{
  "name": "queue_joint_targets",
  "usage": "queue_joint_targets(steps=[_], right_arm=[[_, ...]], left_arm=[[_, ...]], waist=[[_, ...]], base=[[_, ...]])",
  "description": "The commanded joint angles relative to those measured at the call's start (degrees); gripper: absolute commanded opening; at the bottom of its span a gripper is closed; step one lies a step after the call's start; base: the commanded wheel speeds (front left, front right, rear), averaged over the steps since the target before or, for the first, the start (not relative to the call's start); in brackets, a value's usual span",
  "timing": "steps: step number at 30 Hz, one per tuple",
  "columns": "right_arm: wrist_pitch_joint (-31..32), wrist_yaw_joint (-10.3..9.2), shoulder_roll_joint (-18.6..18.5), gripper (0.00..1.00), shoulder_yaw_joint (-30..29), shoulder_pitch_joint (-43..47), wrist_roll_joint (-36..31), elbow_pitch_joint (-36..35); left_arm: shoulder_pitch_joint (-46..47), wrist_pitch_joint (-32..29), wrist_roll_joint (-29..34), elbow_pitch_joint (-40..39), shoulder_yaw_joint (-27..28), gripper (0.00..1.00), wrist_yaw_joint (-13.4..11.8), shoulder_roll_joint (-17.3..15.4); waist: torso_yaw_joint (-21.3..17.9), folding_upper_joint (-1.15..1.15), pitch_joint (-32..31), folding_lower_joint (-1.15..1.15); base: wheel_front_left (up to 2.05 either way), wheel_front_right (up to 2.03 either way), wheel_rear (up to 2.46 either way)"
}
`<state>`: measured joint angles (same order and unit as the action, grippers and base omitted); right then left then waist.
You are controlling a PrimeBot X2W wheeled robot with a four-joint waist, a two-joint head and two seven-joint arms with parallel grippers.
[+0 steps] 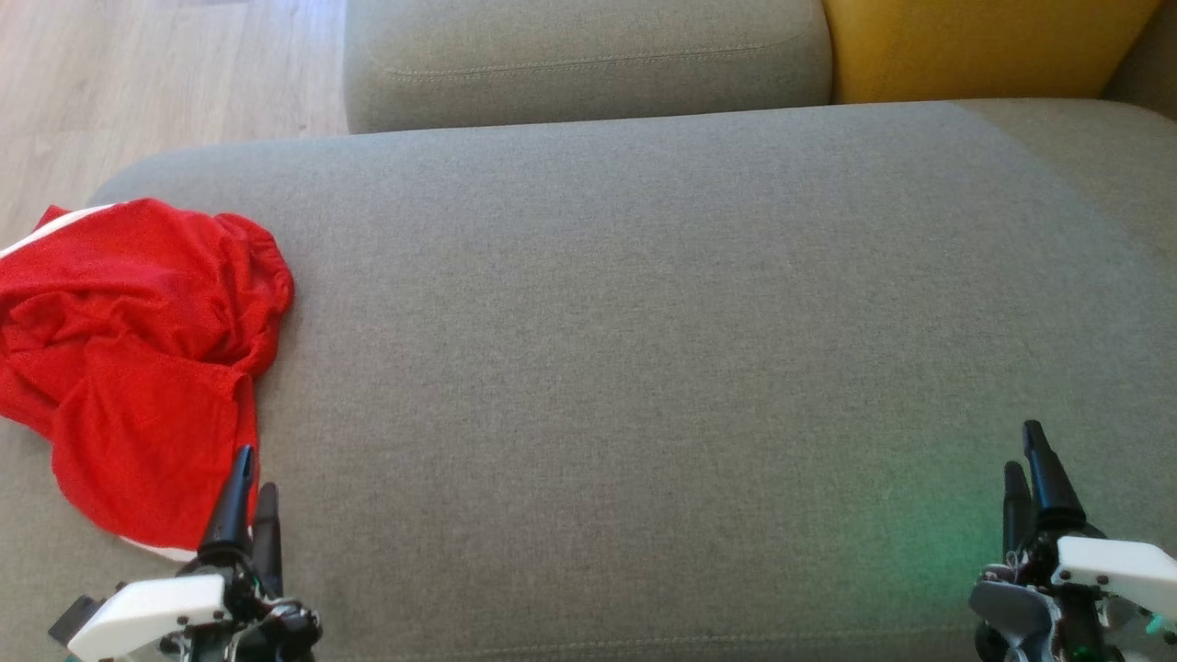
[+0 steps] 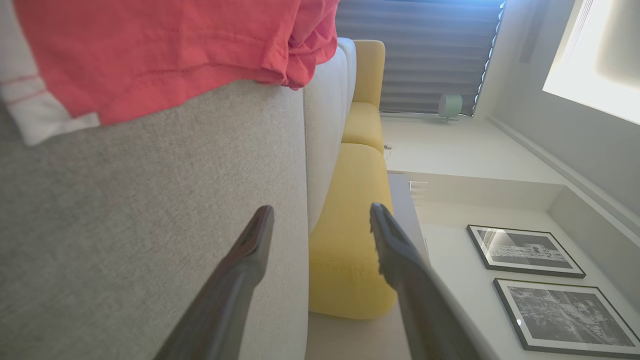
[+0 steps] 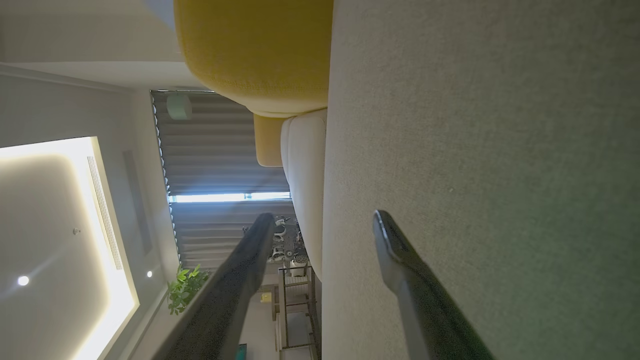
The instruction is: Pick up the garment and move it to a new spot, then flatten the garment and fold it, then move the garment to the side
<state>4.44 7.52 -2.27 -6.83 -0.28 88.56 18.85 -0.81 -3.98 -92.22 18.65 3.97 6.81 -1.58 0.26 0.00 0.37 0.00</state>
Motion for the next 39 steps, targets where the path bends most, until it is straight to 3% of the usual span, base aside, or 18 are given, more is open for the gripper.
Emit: queue_joint_targets(steps=[1, 27, 39], right_arm=[[-0.61, 0.0, -0.24, 1.0, 0.22, -2.28, -0.73, -2.25], [-5.0, -0.01, -0.33, 1.0, 1.95, -4.17, -22.82, -10.32], [-7.03, -0.01, -0.37, 1.0, 5.2, -5.15, -37.5, -14.54]], left_arm=[[2.89, 0.25, 0.68, -2.21, -0.02, 1.0, 0.23, -0.57], [5.1, 4.61, 12.62, -10.4, 3.81, 1.0, 0.06, -0.74], [5.96, 6.63, 22.86, -17.83, 2.15, 1.0, -0.85, -0.82]], waist=[[0.02, 0.0, 0.0, 0.0], [0.83, 0.0, 0.27, 0.0], [1.26, 0.0, 0.64, 0.0]], base=[[0.0, 0.0, 0.0], [0.0, 0.0, 0.0], [0.0, 0.0, 0.0]])
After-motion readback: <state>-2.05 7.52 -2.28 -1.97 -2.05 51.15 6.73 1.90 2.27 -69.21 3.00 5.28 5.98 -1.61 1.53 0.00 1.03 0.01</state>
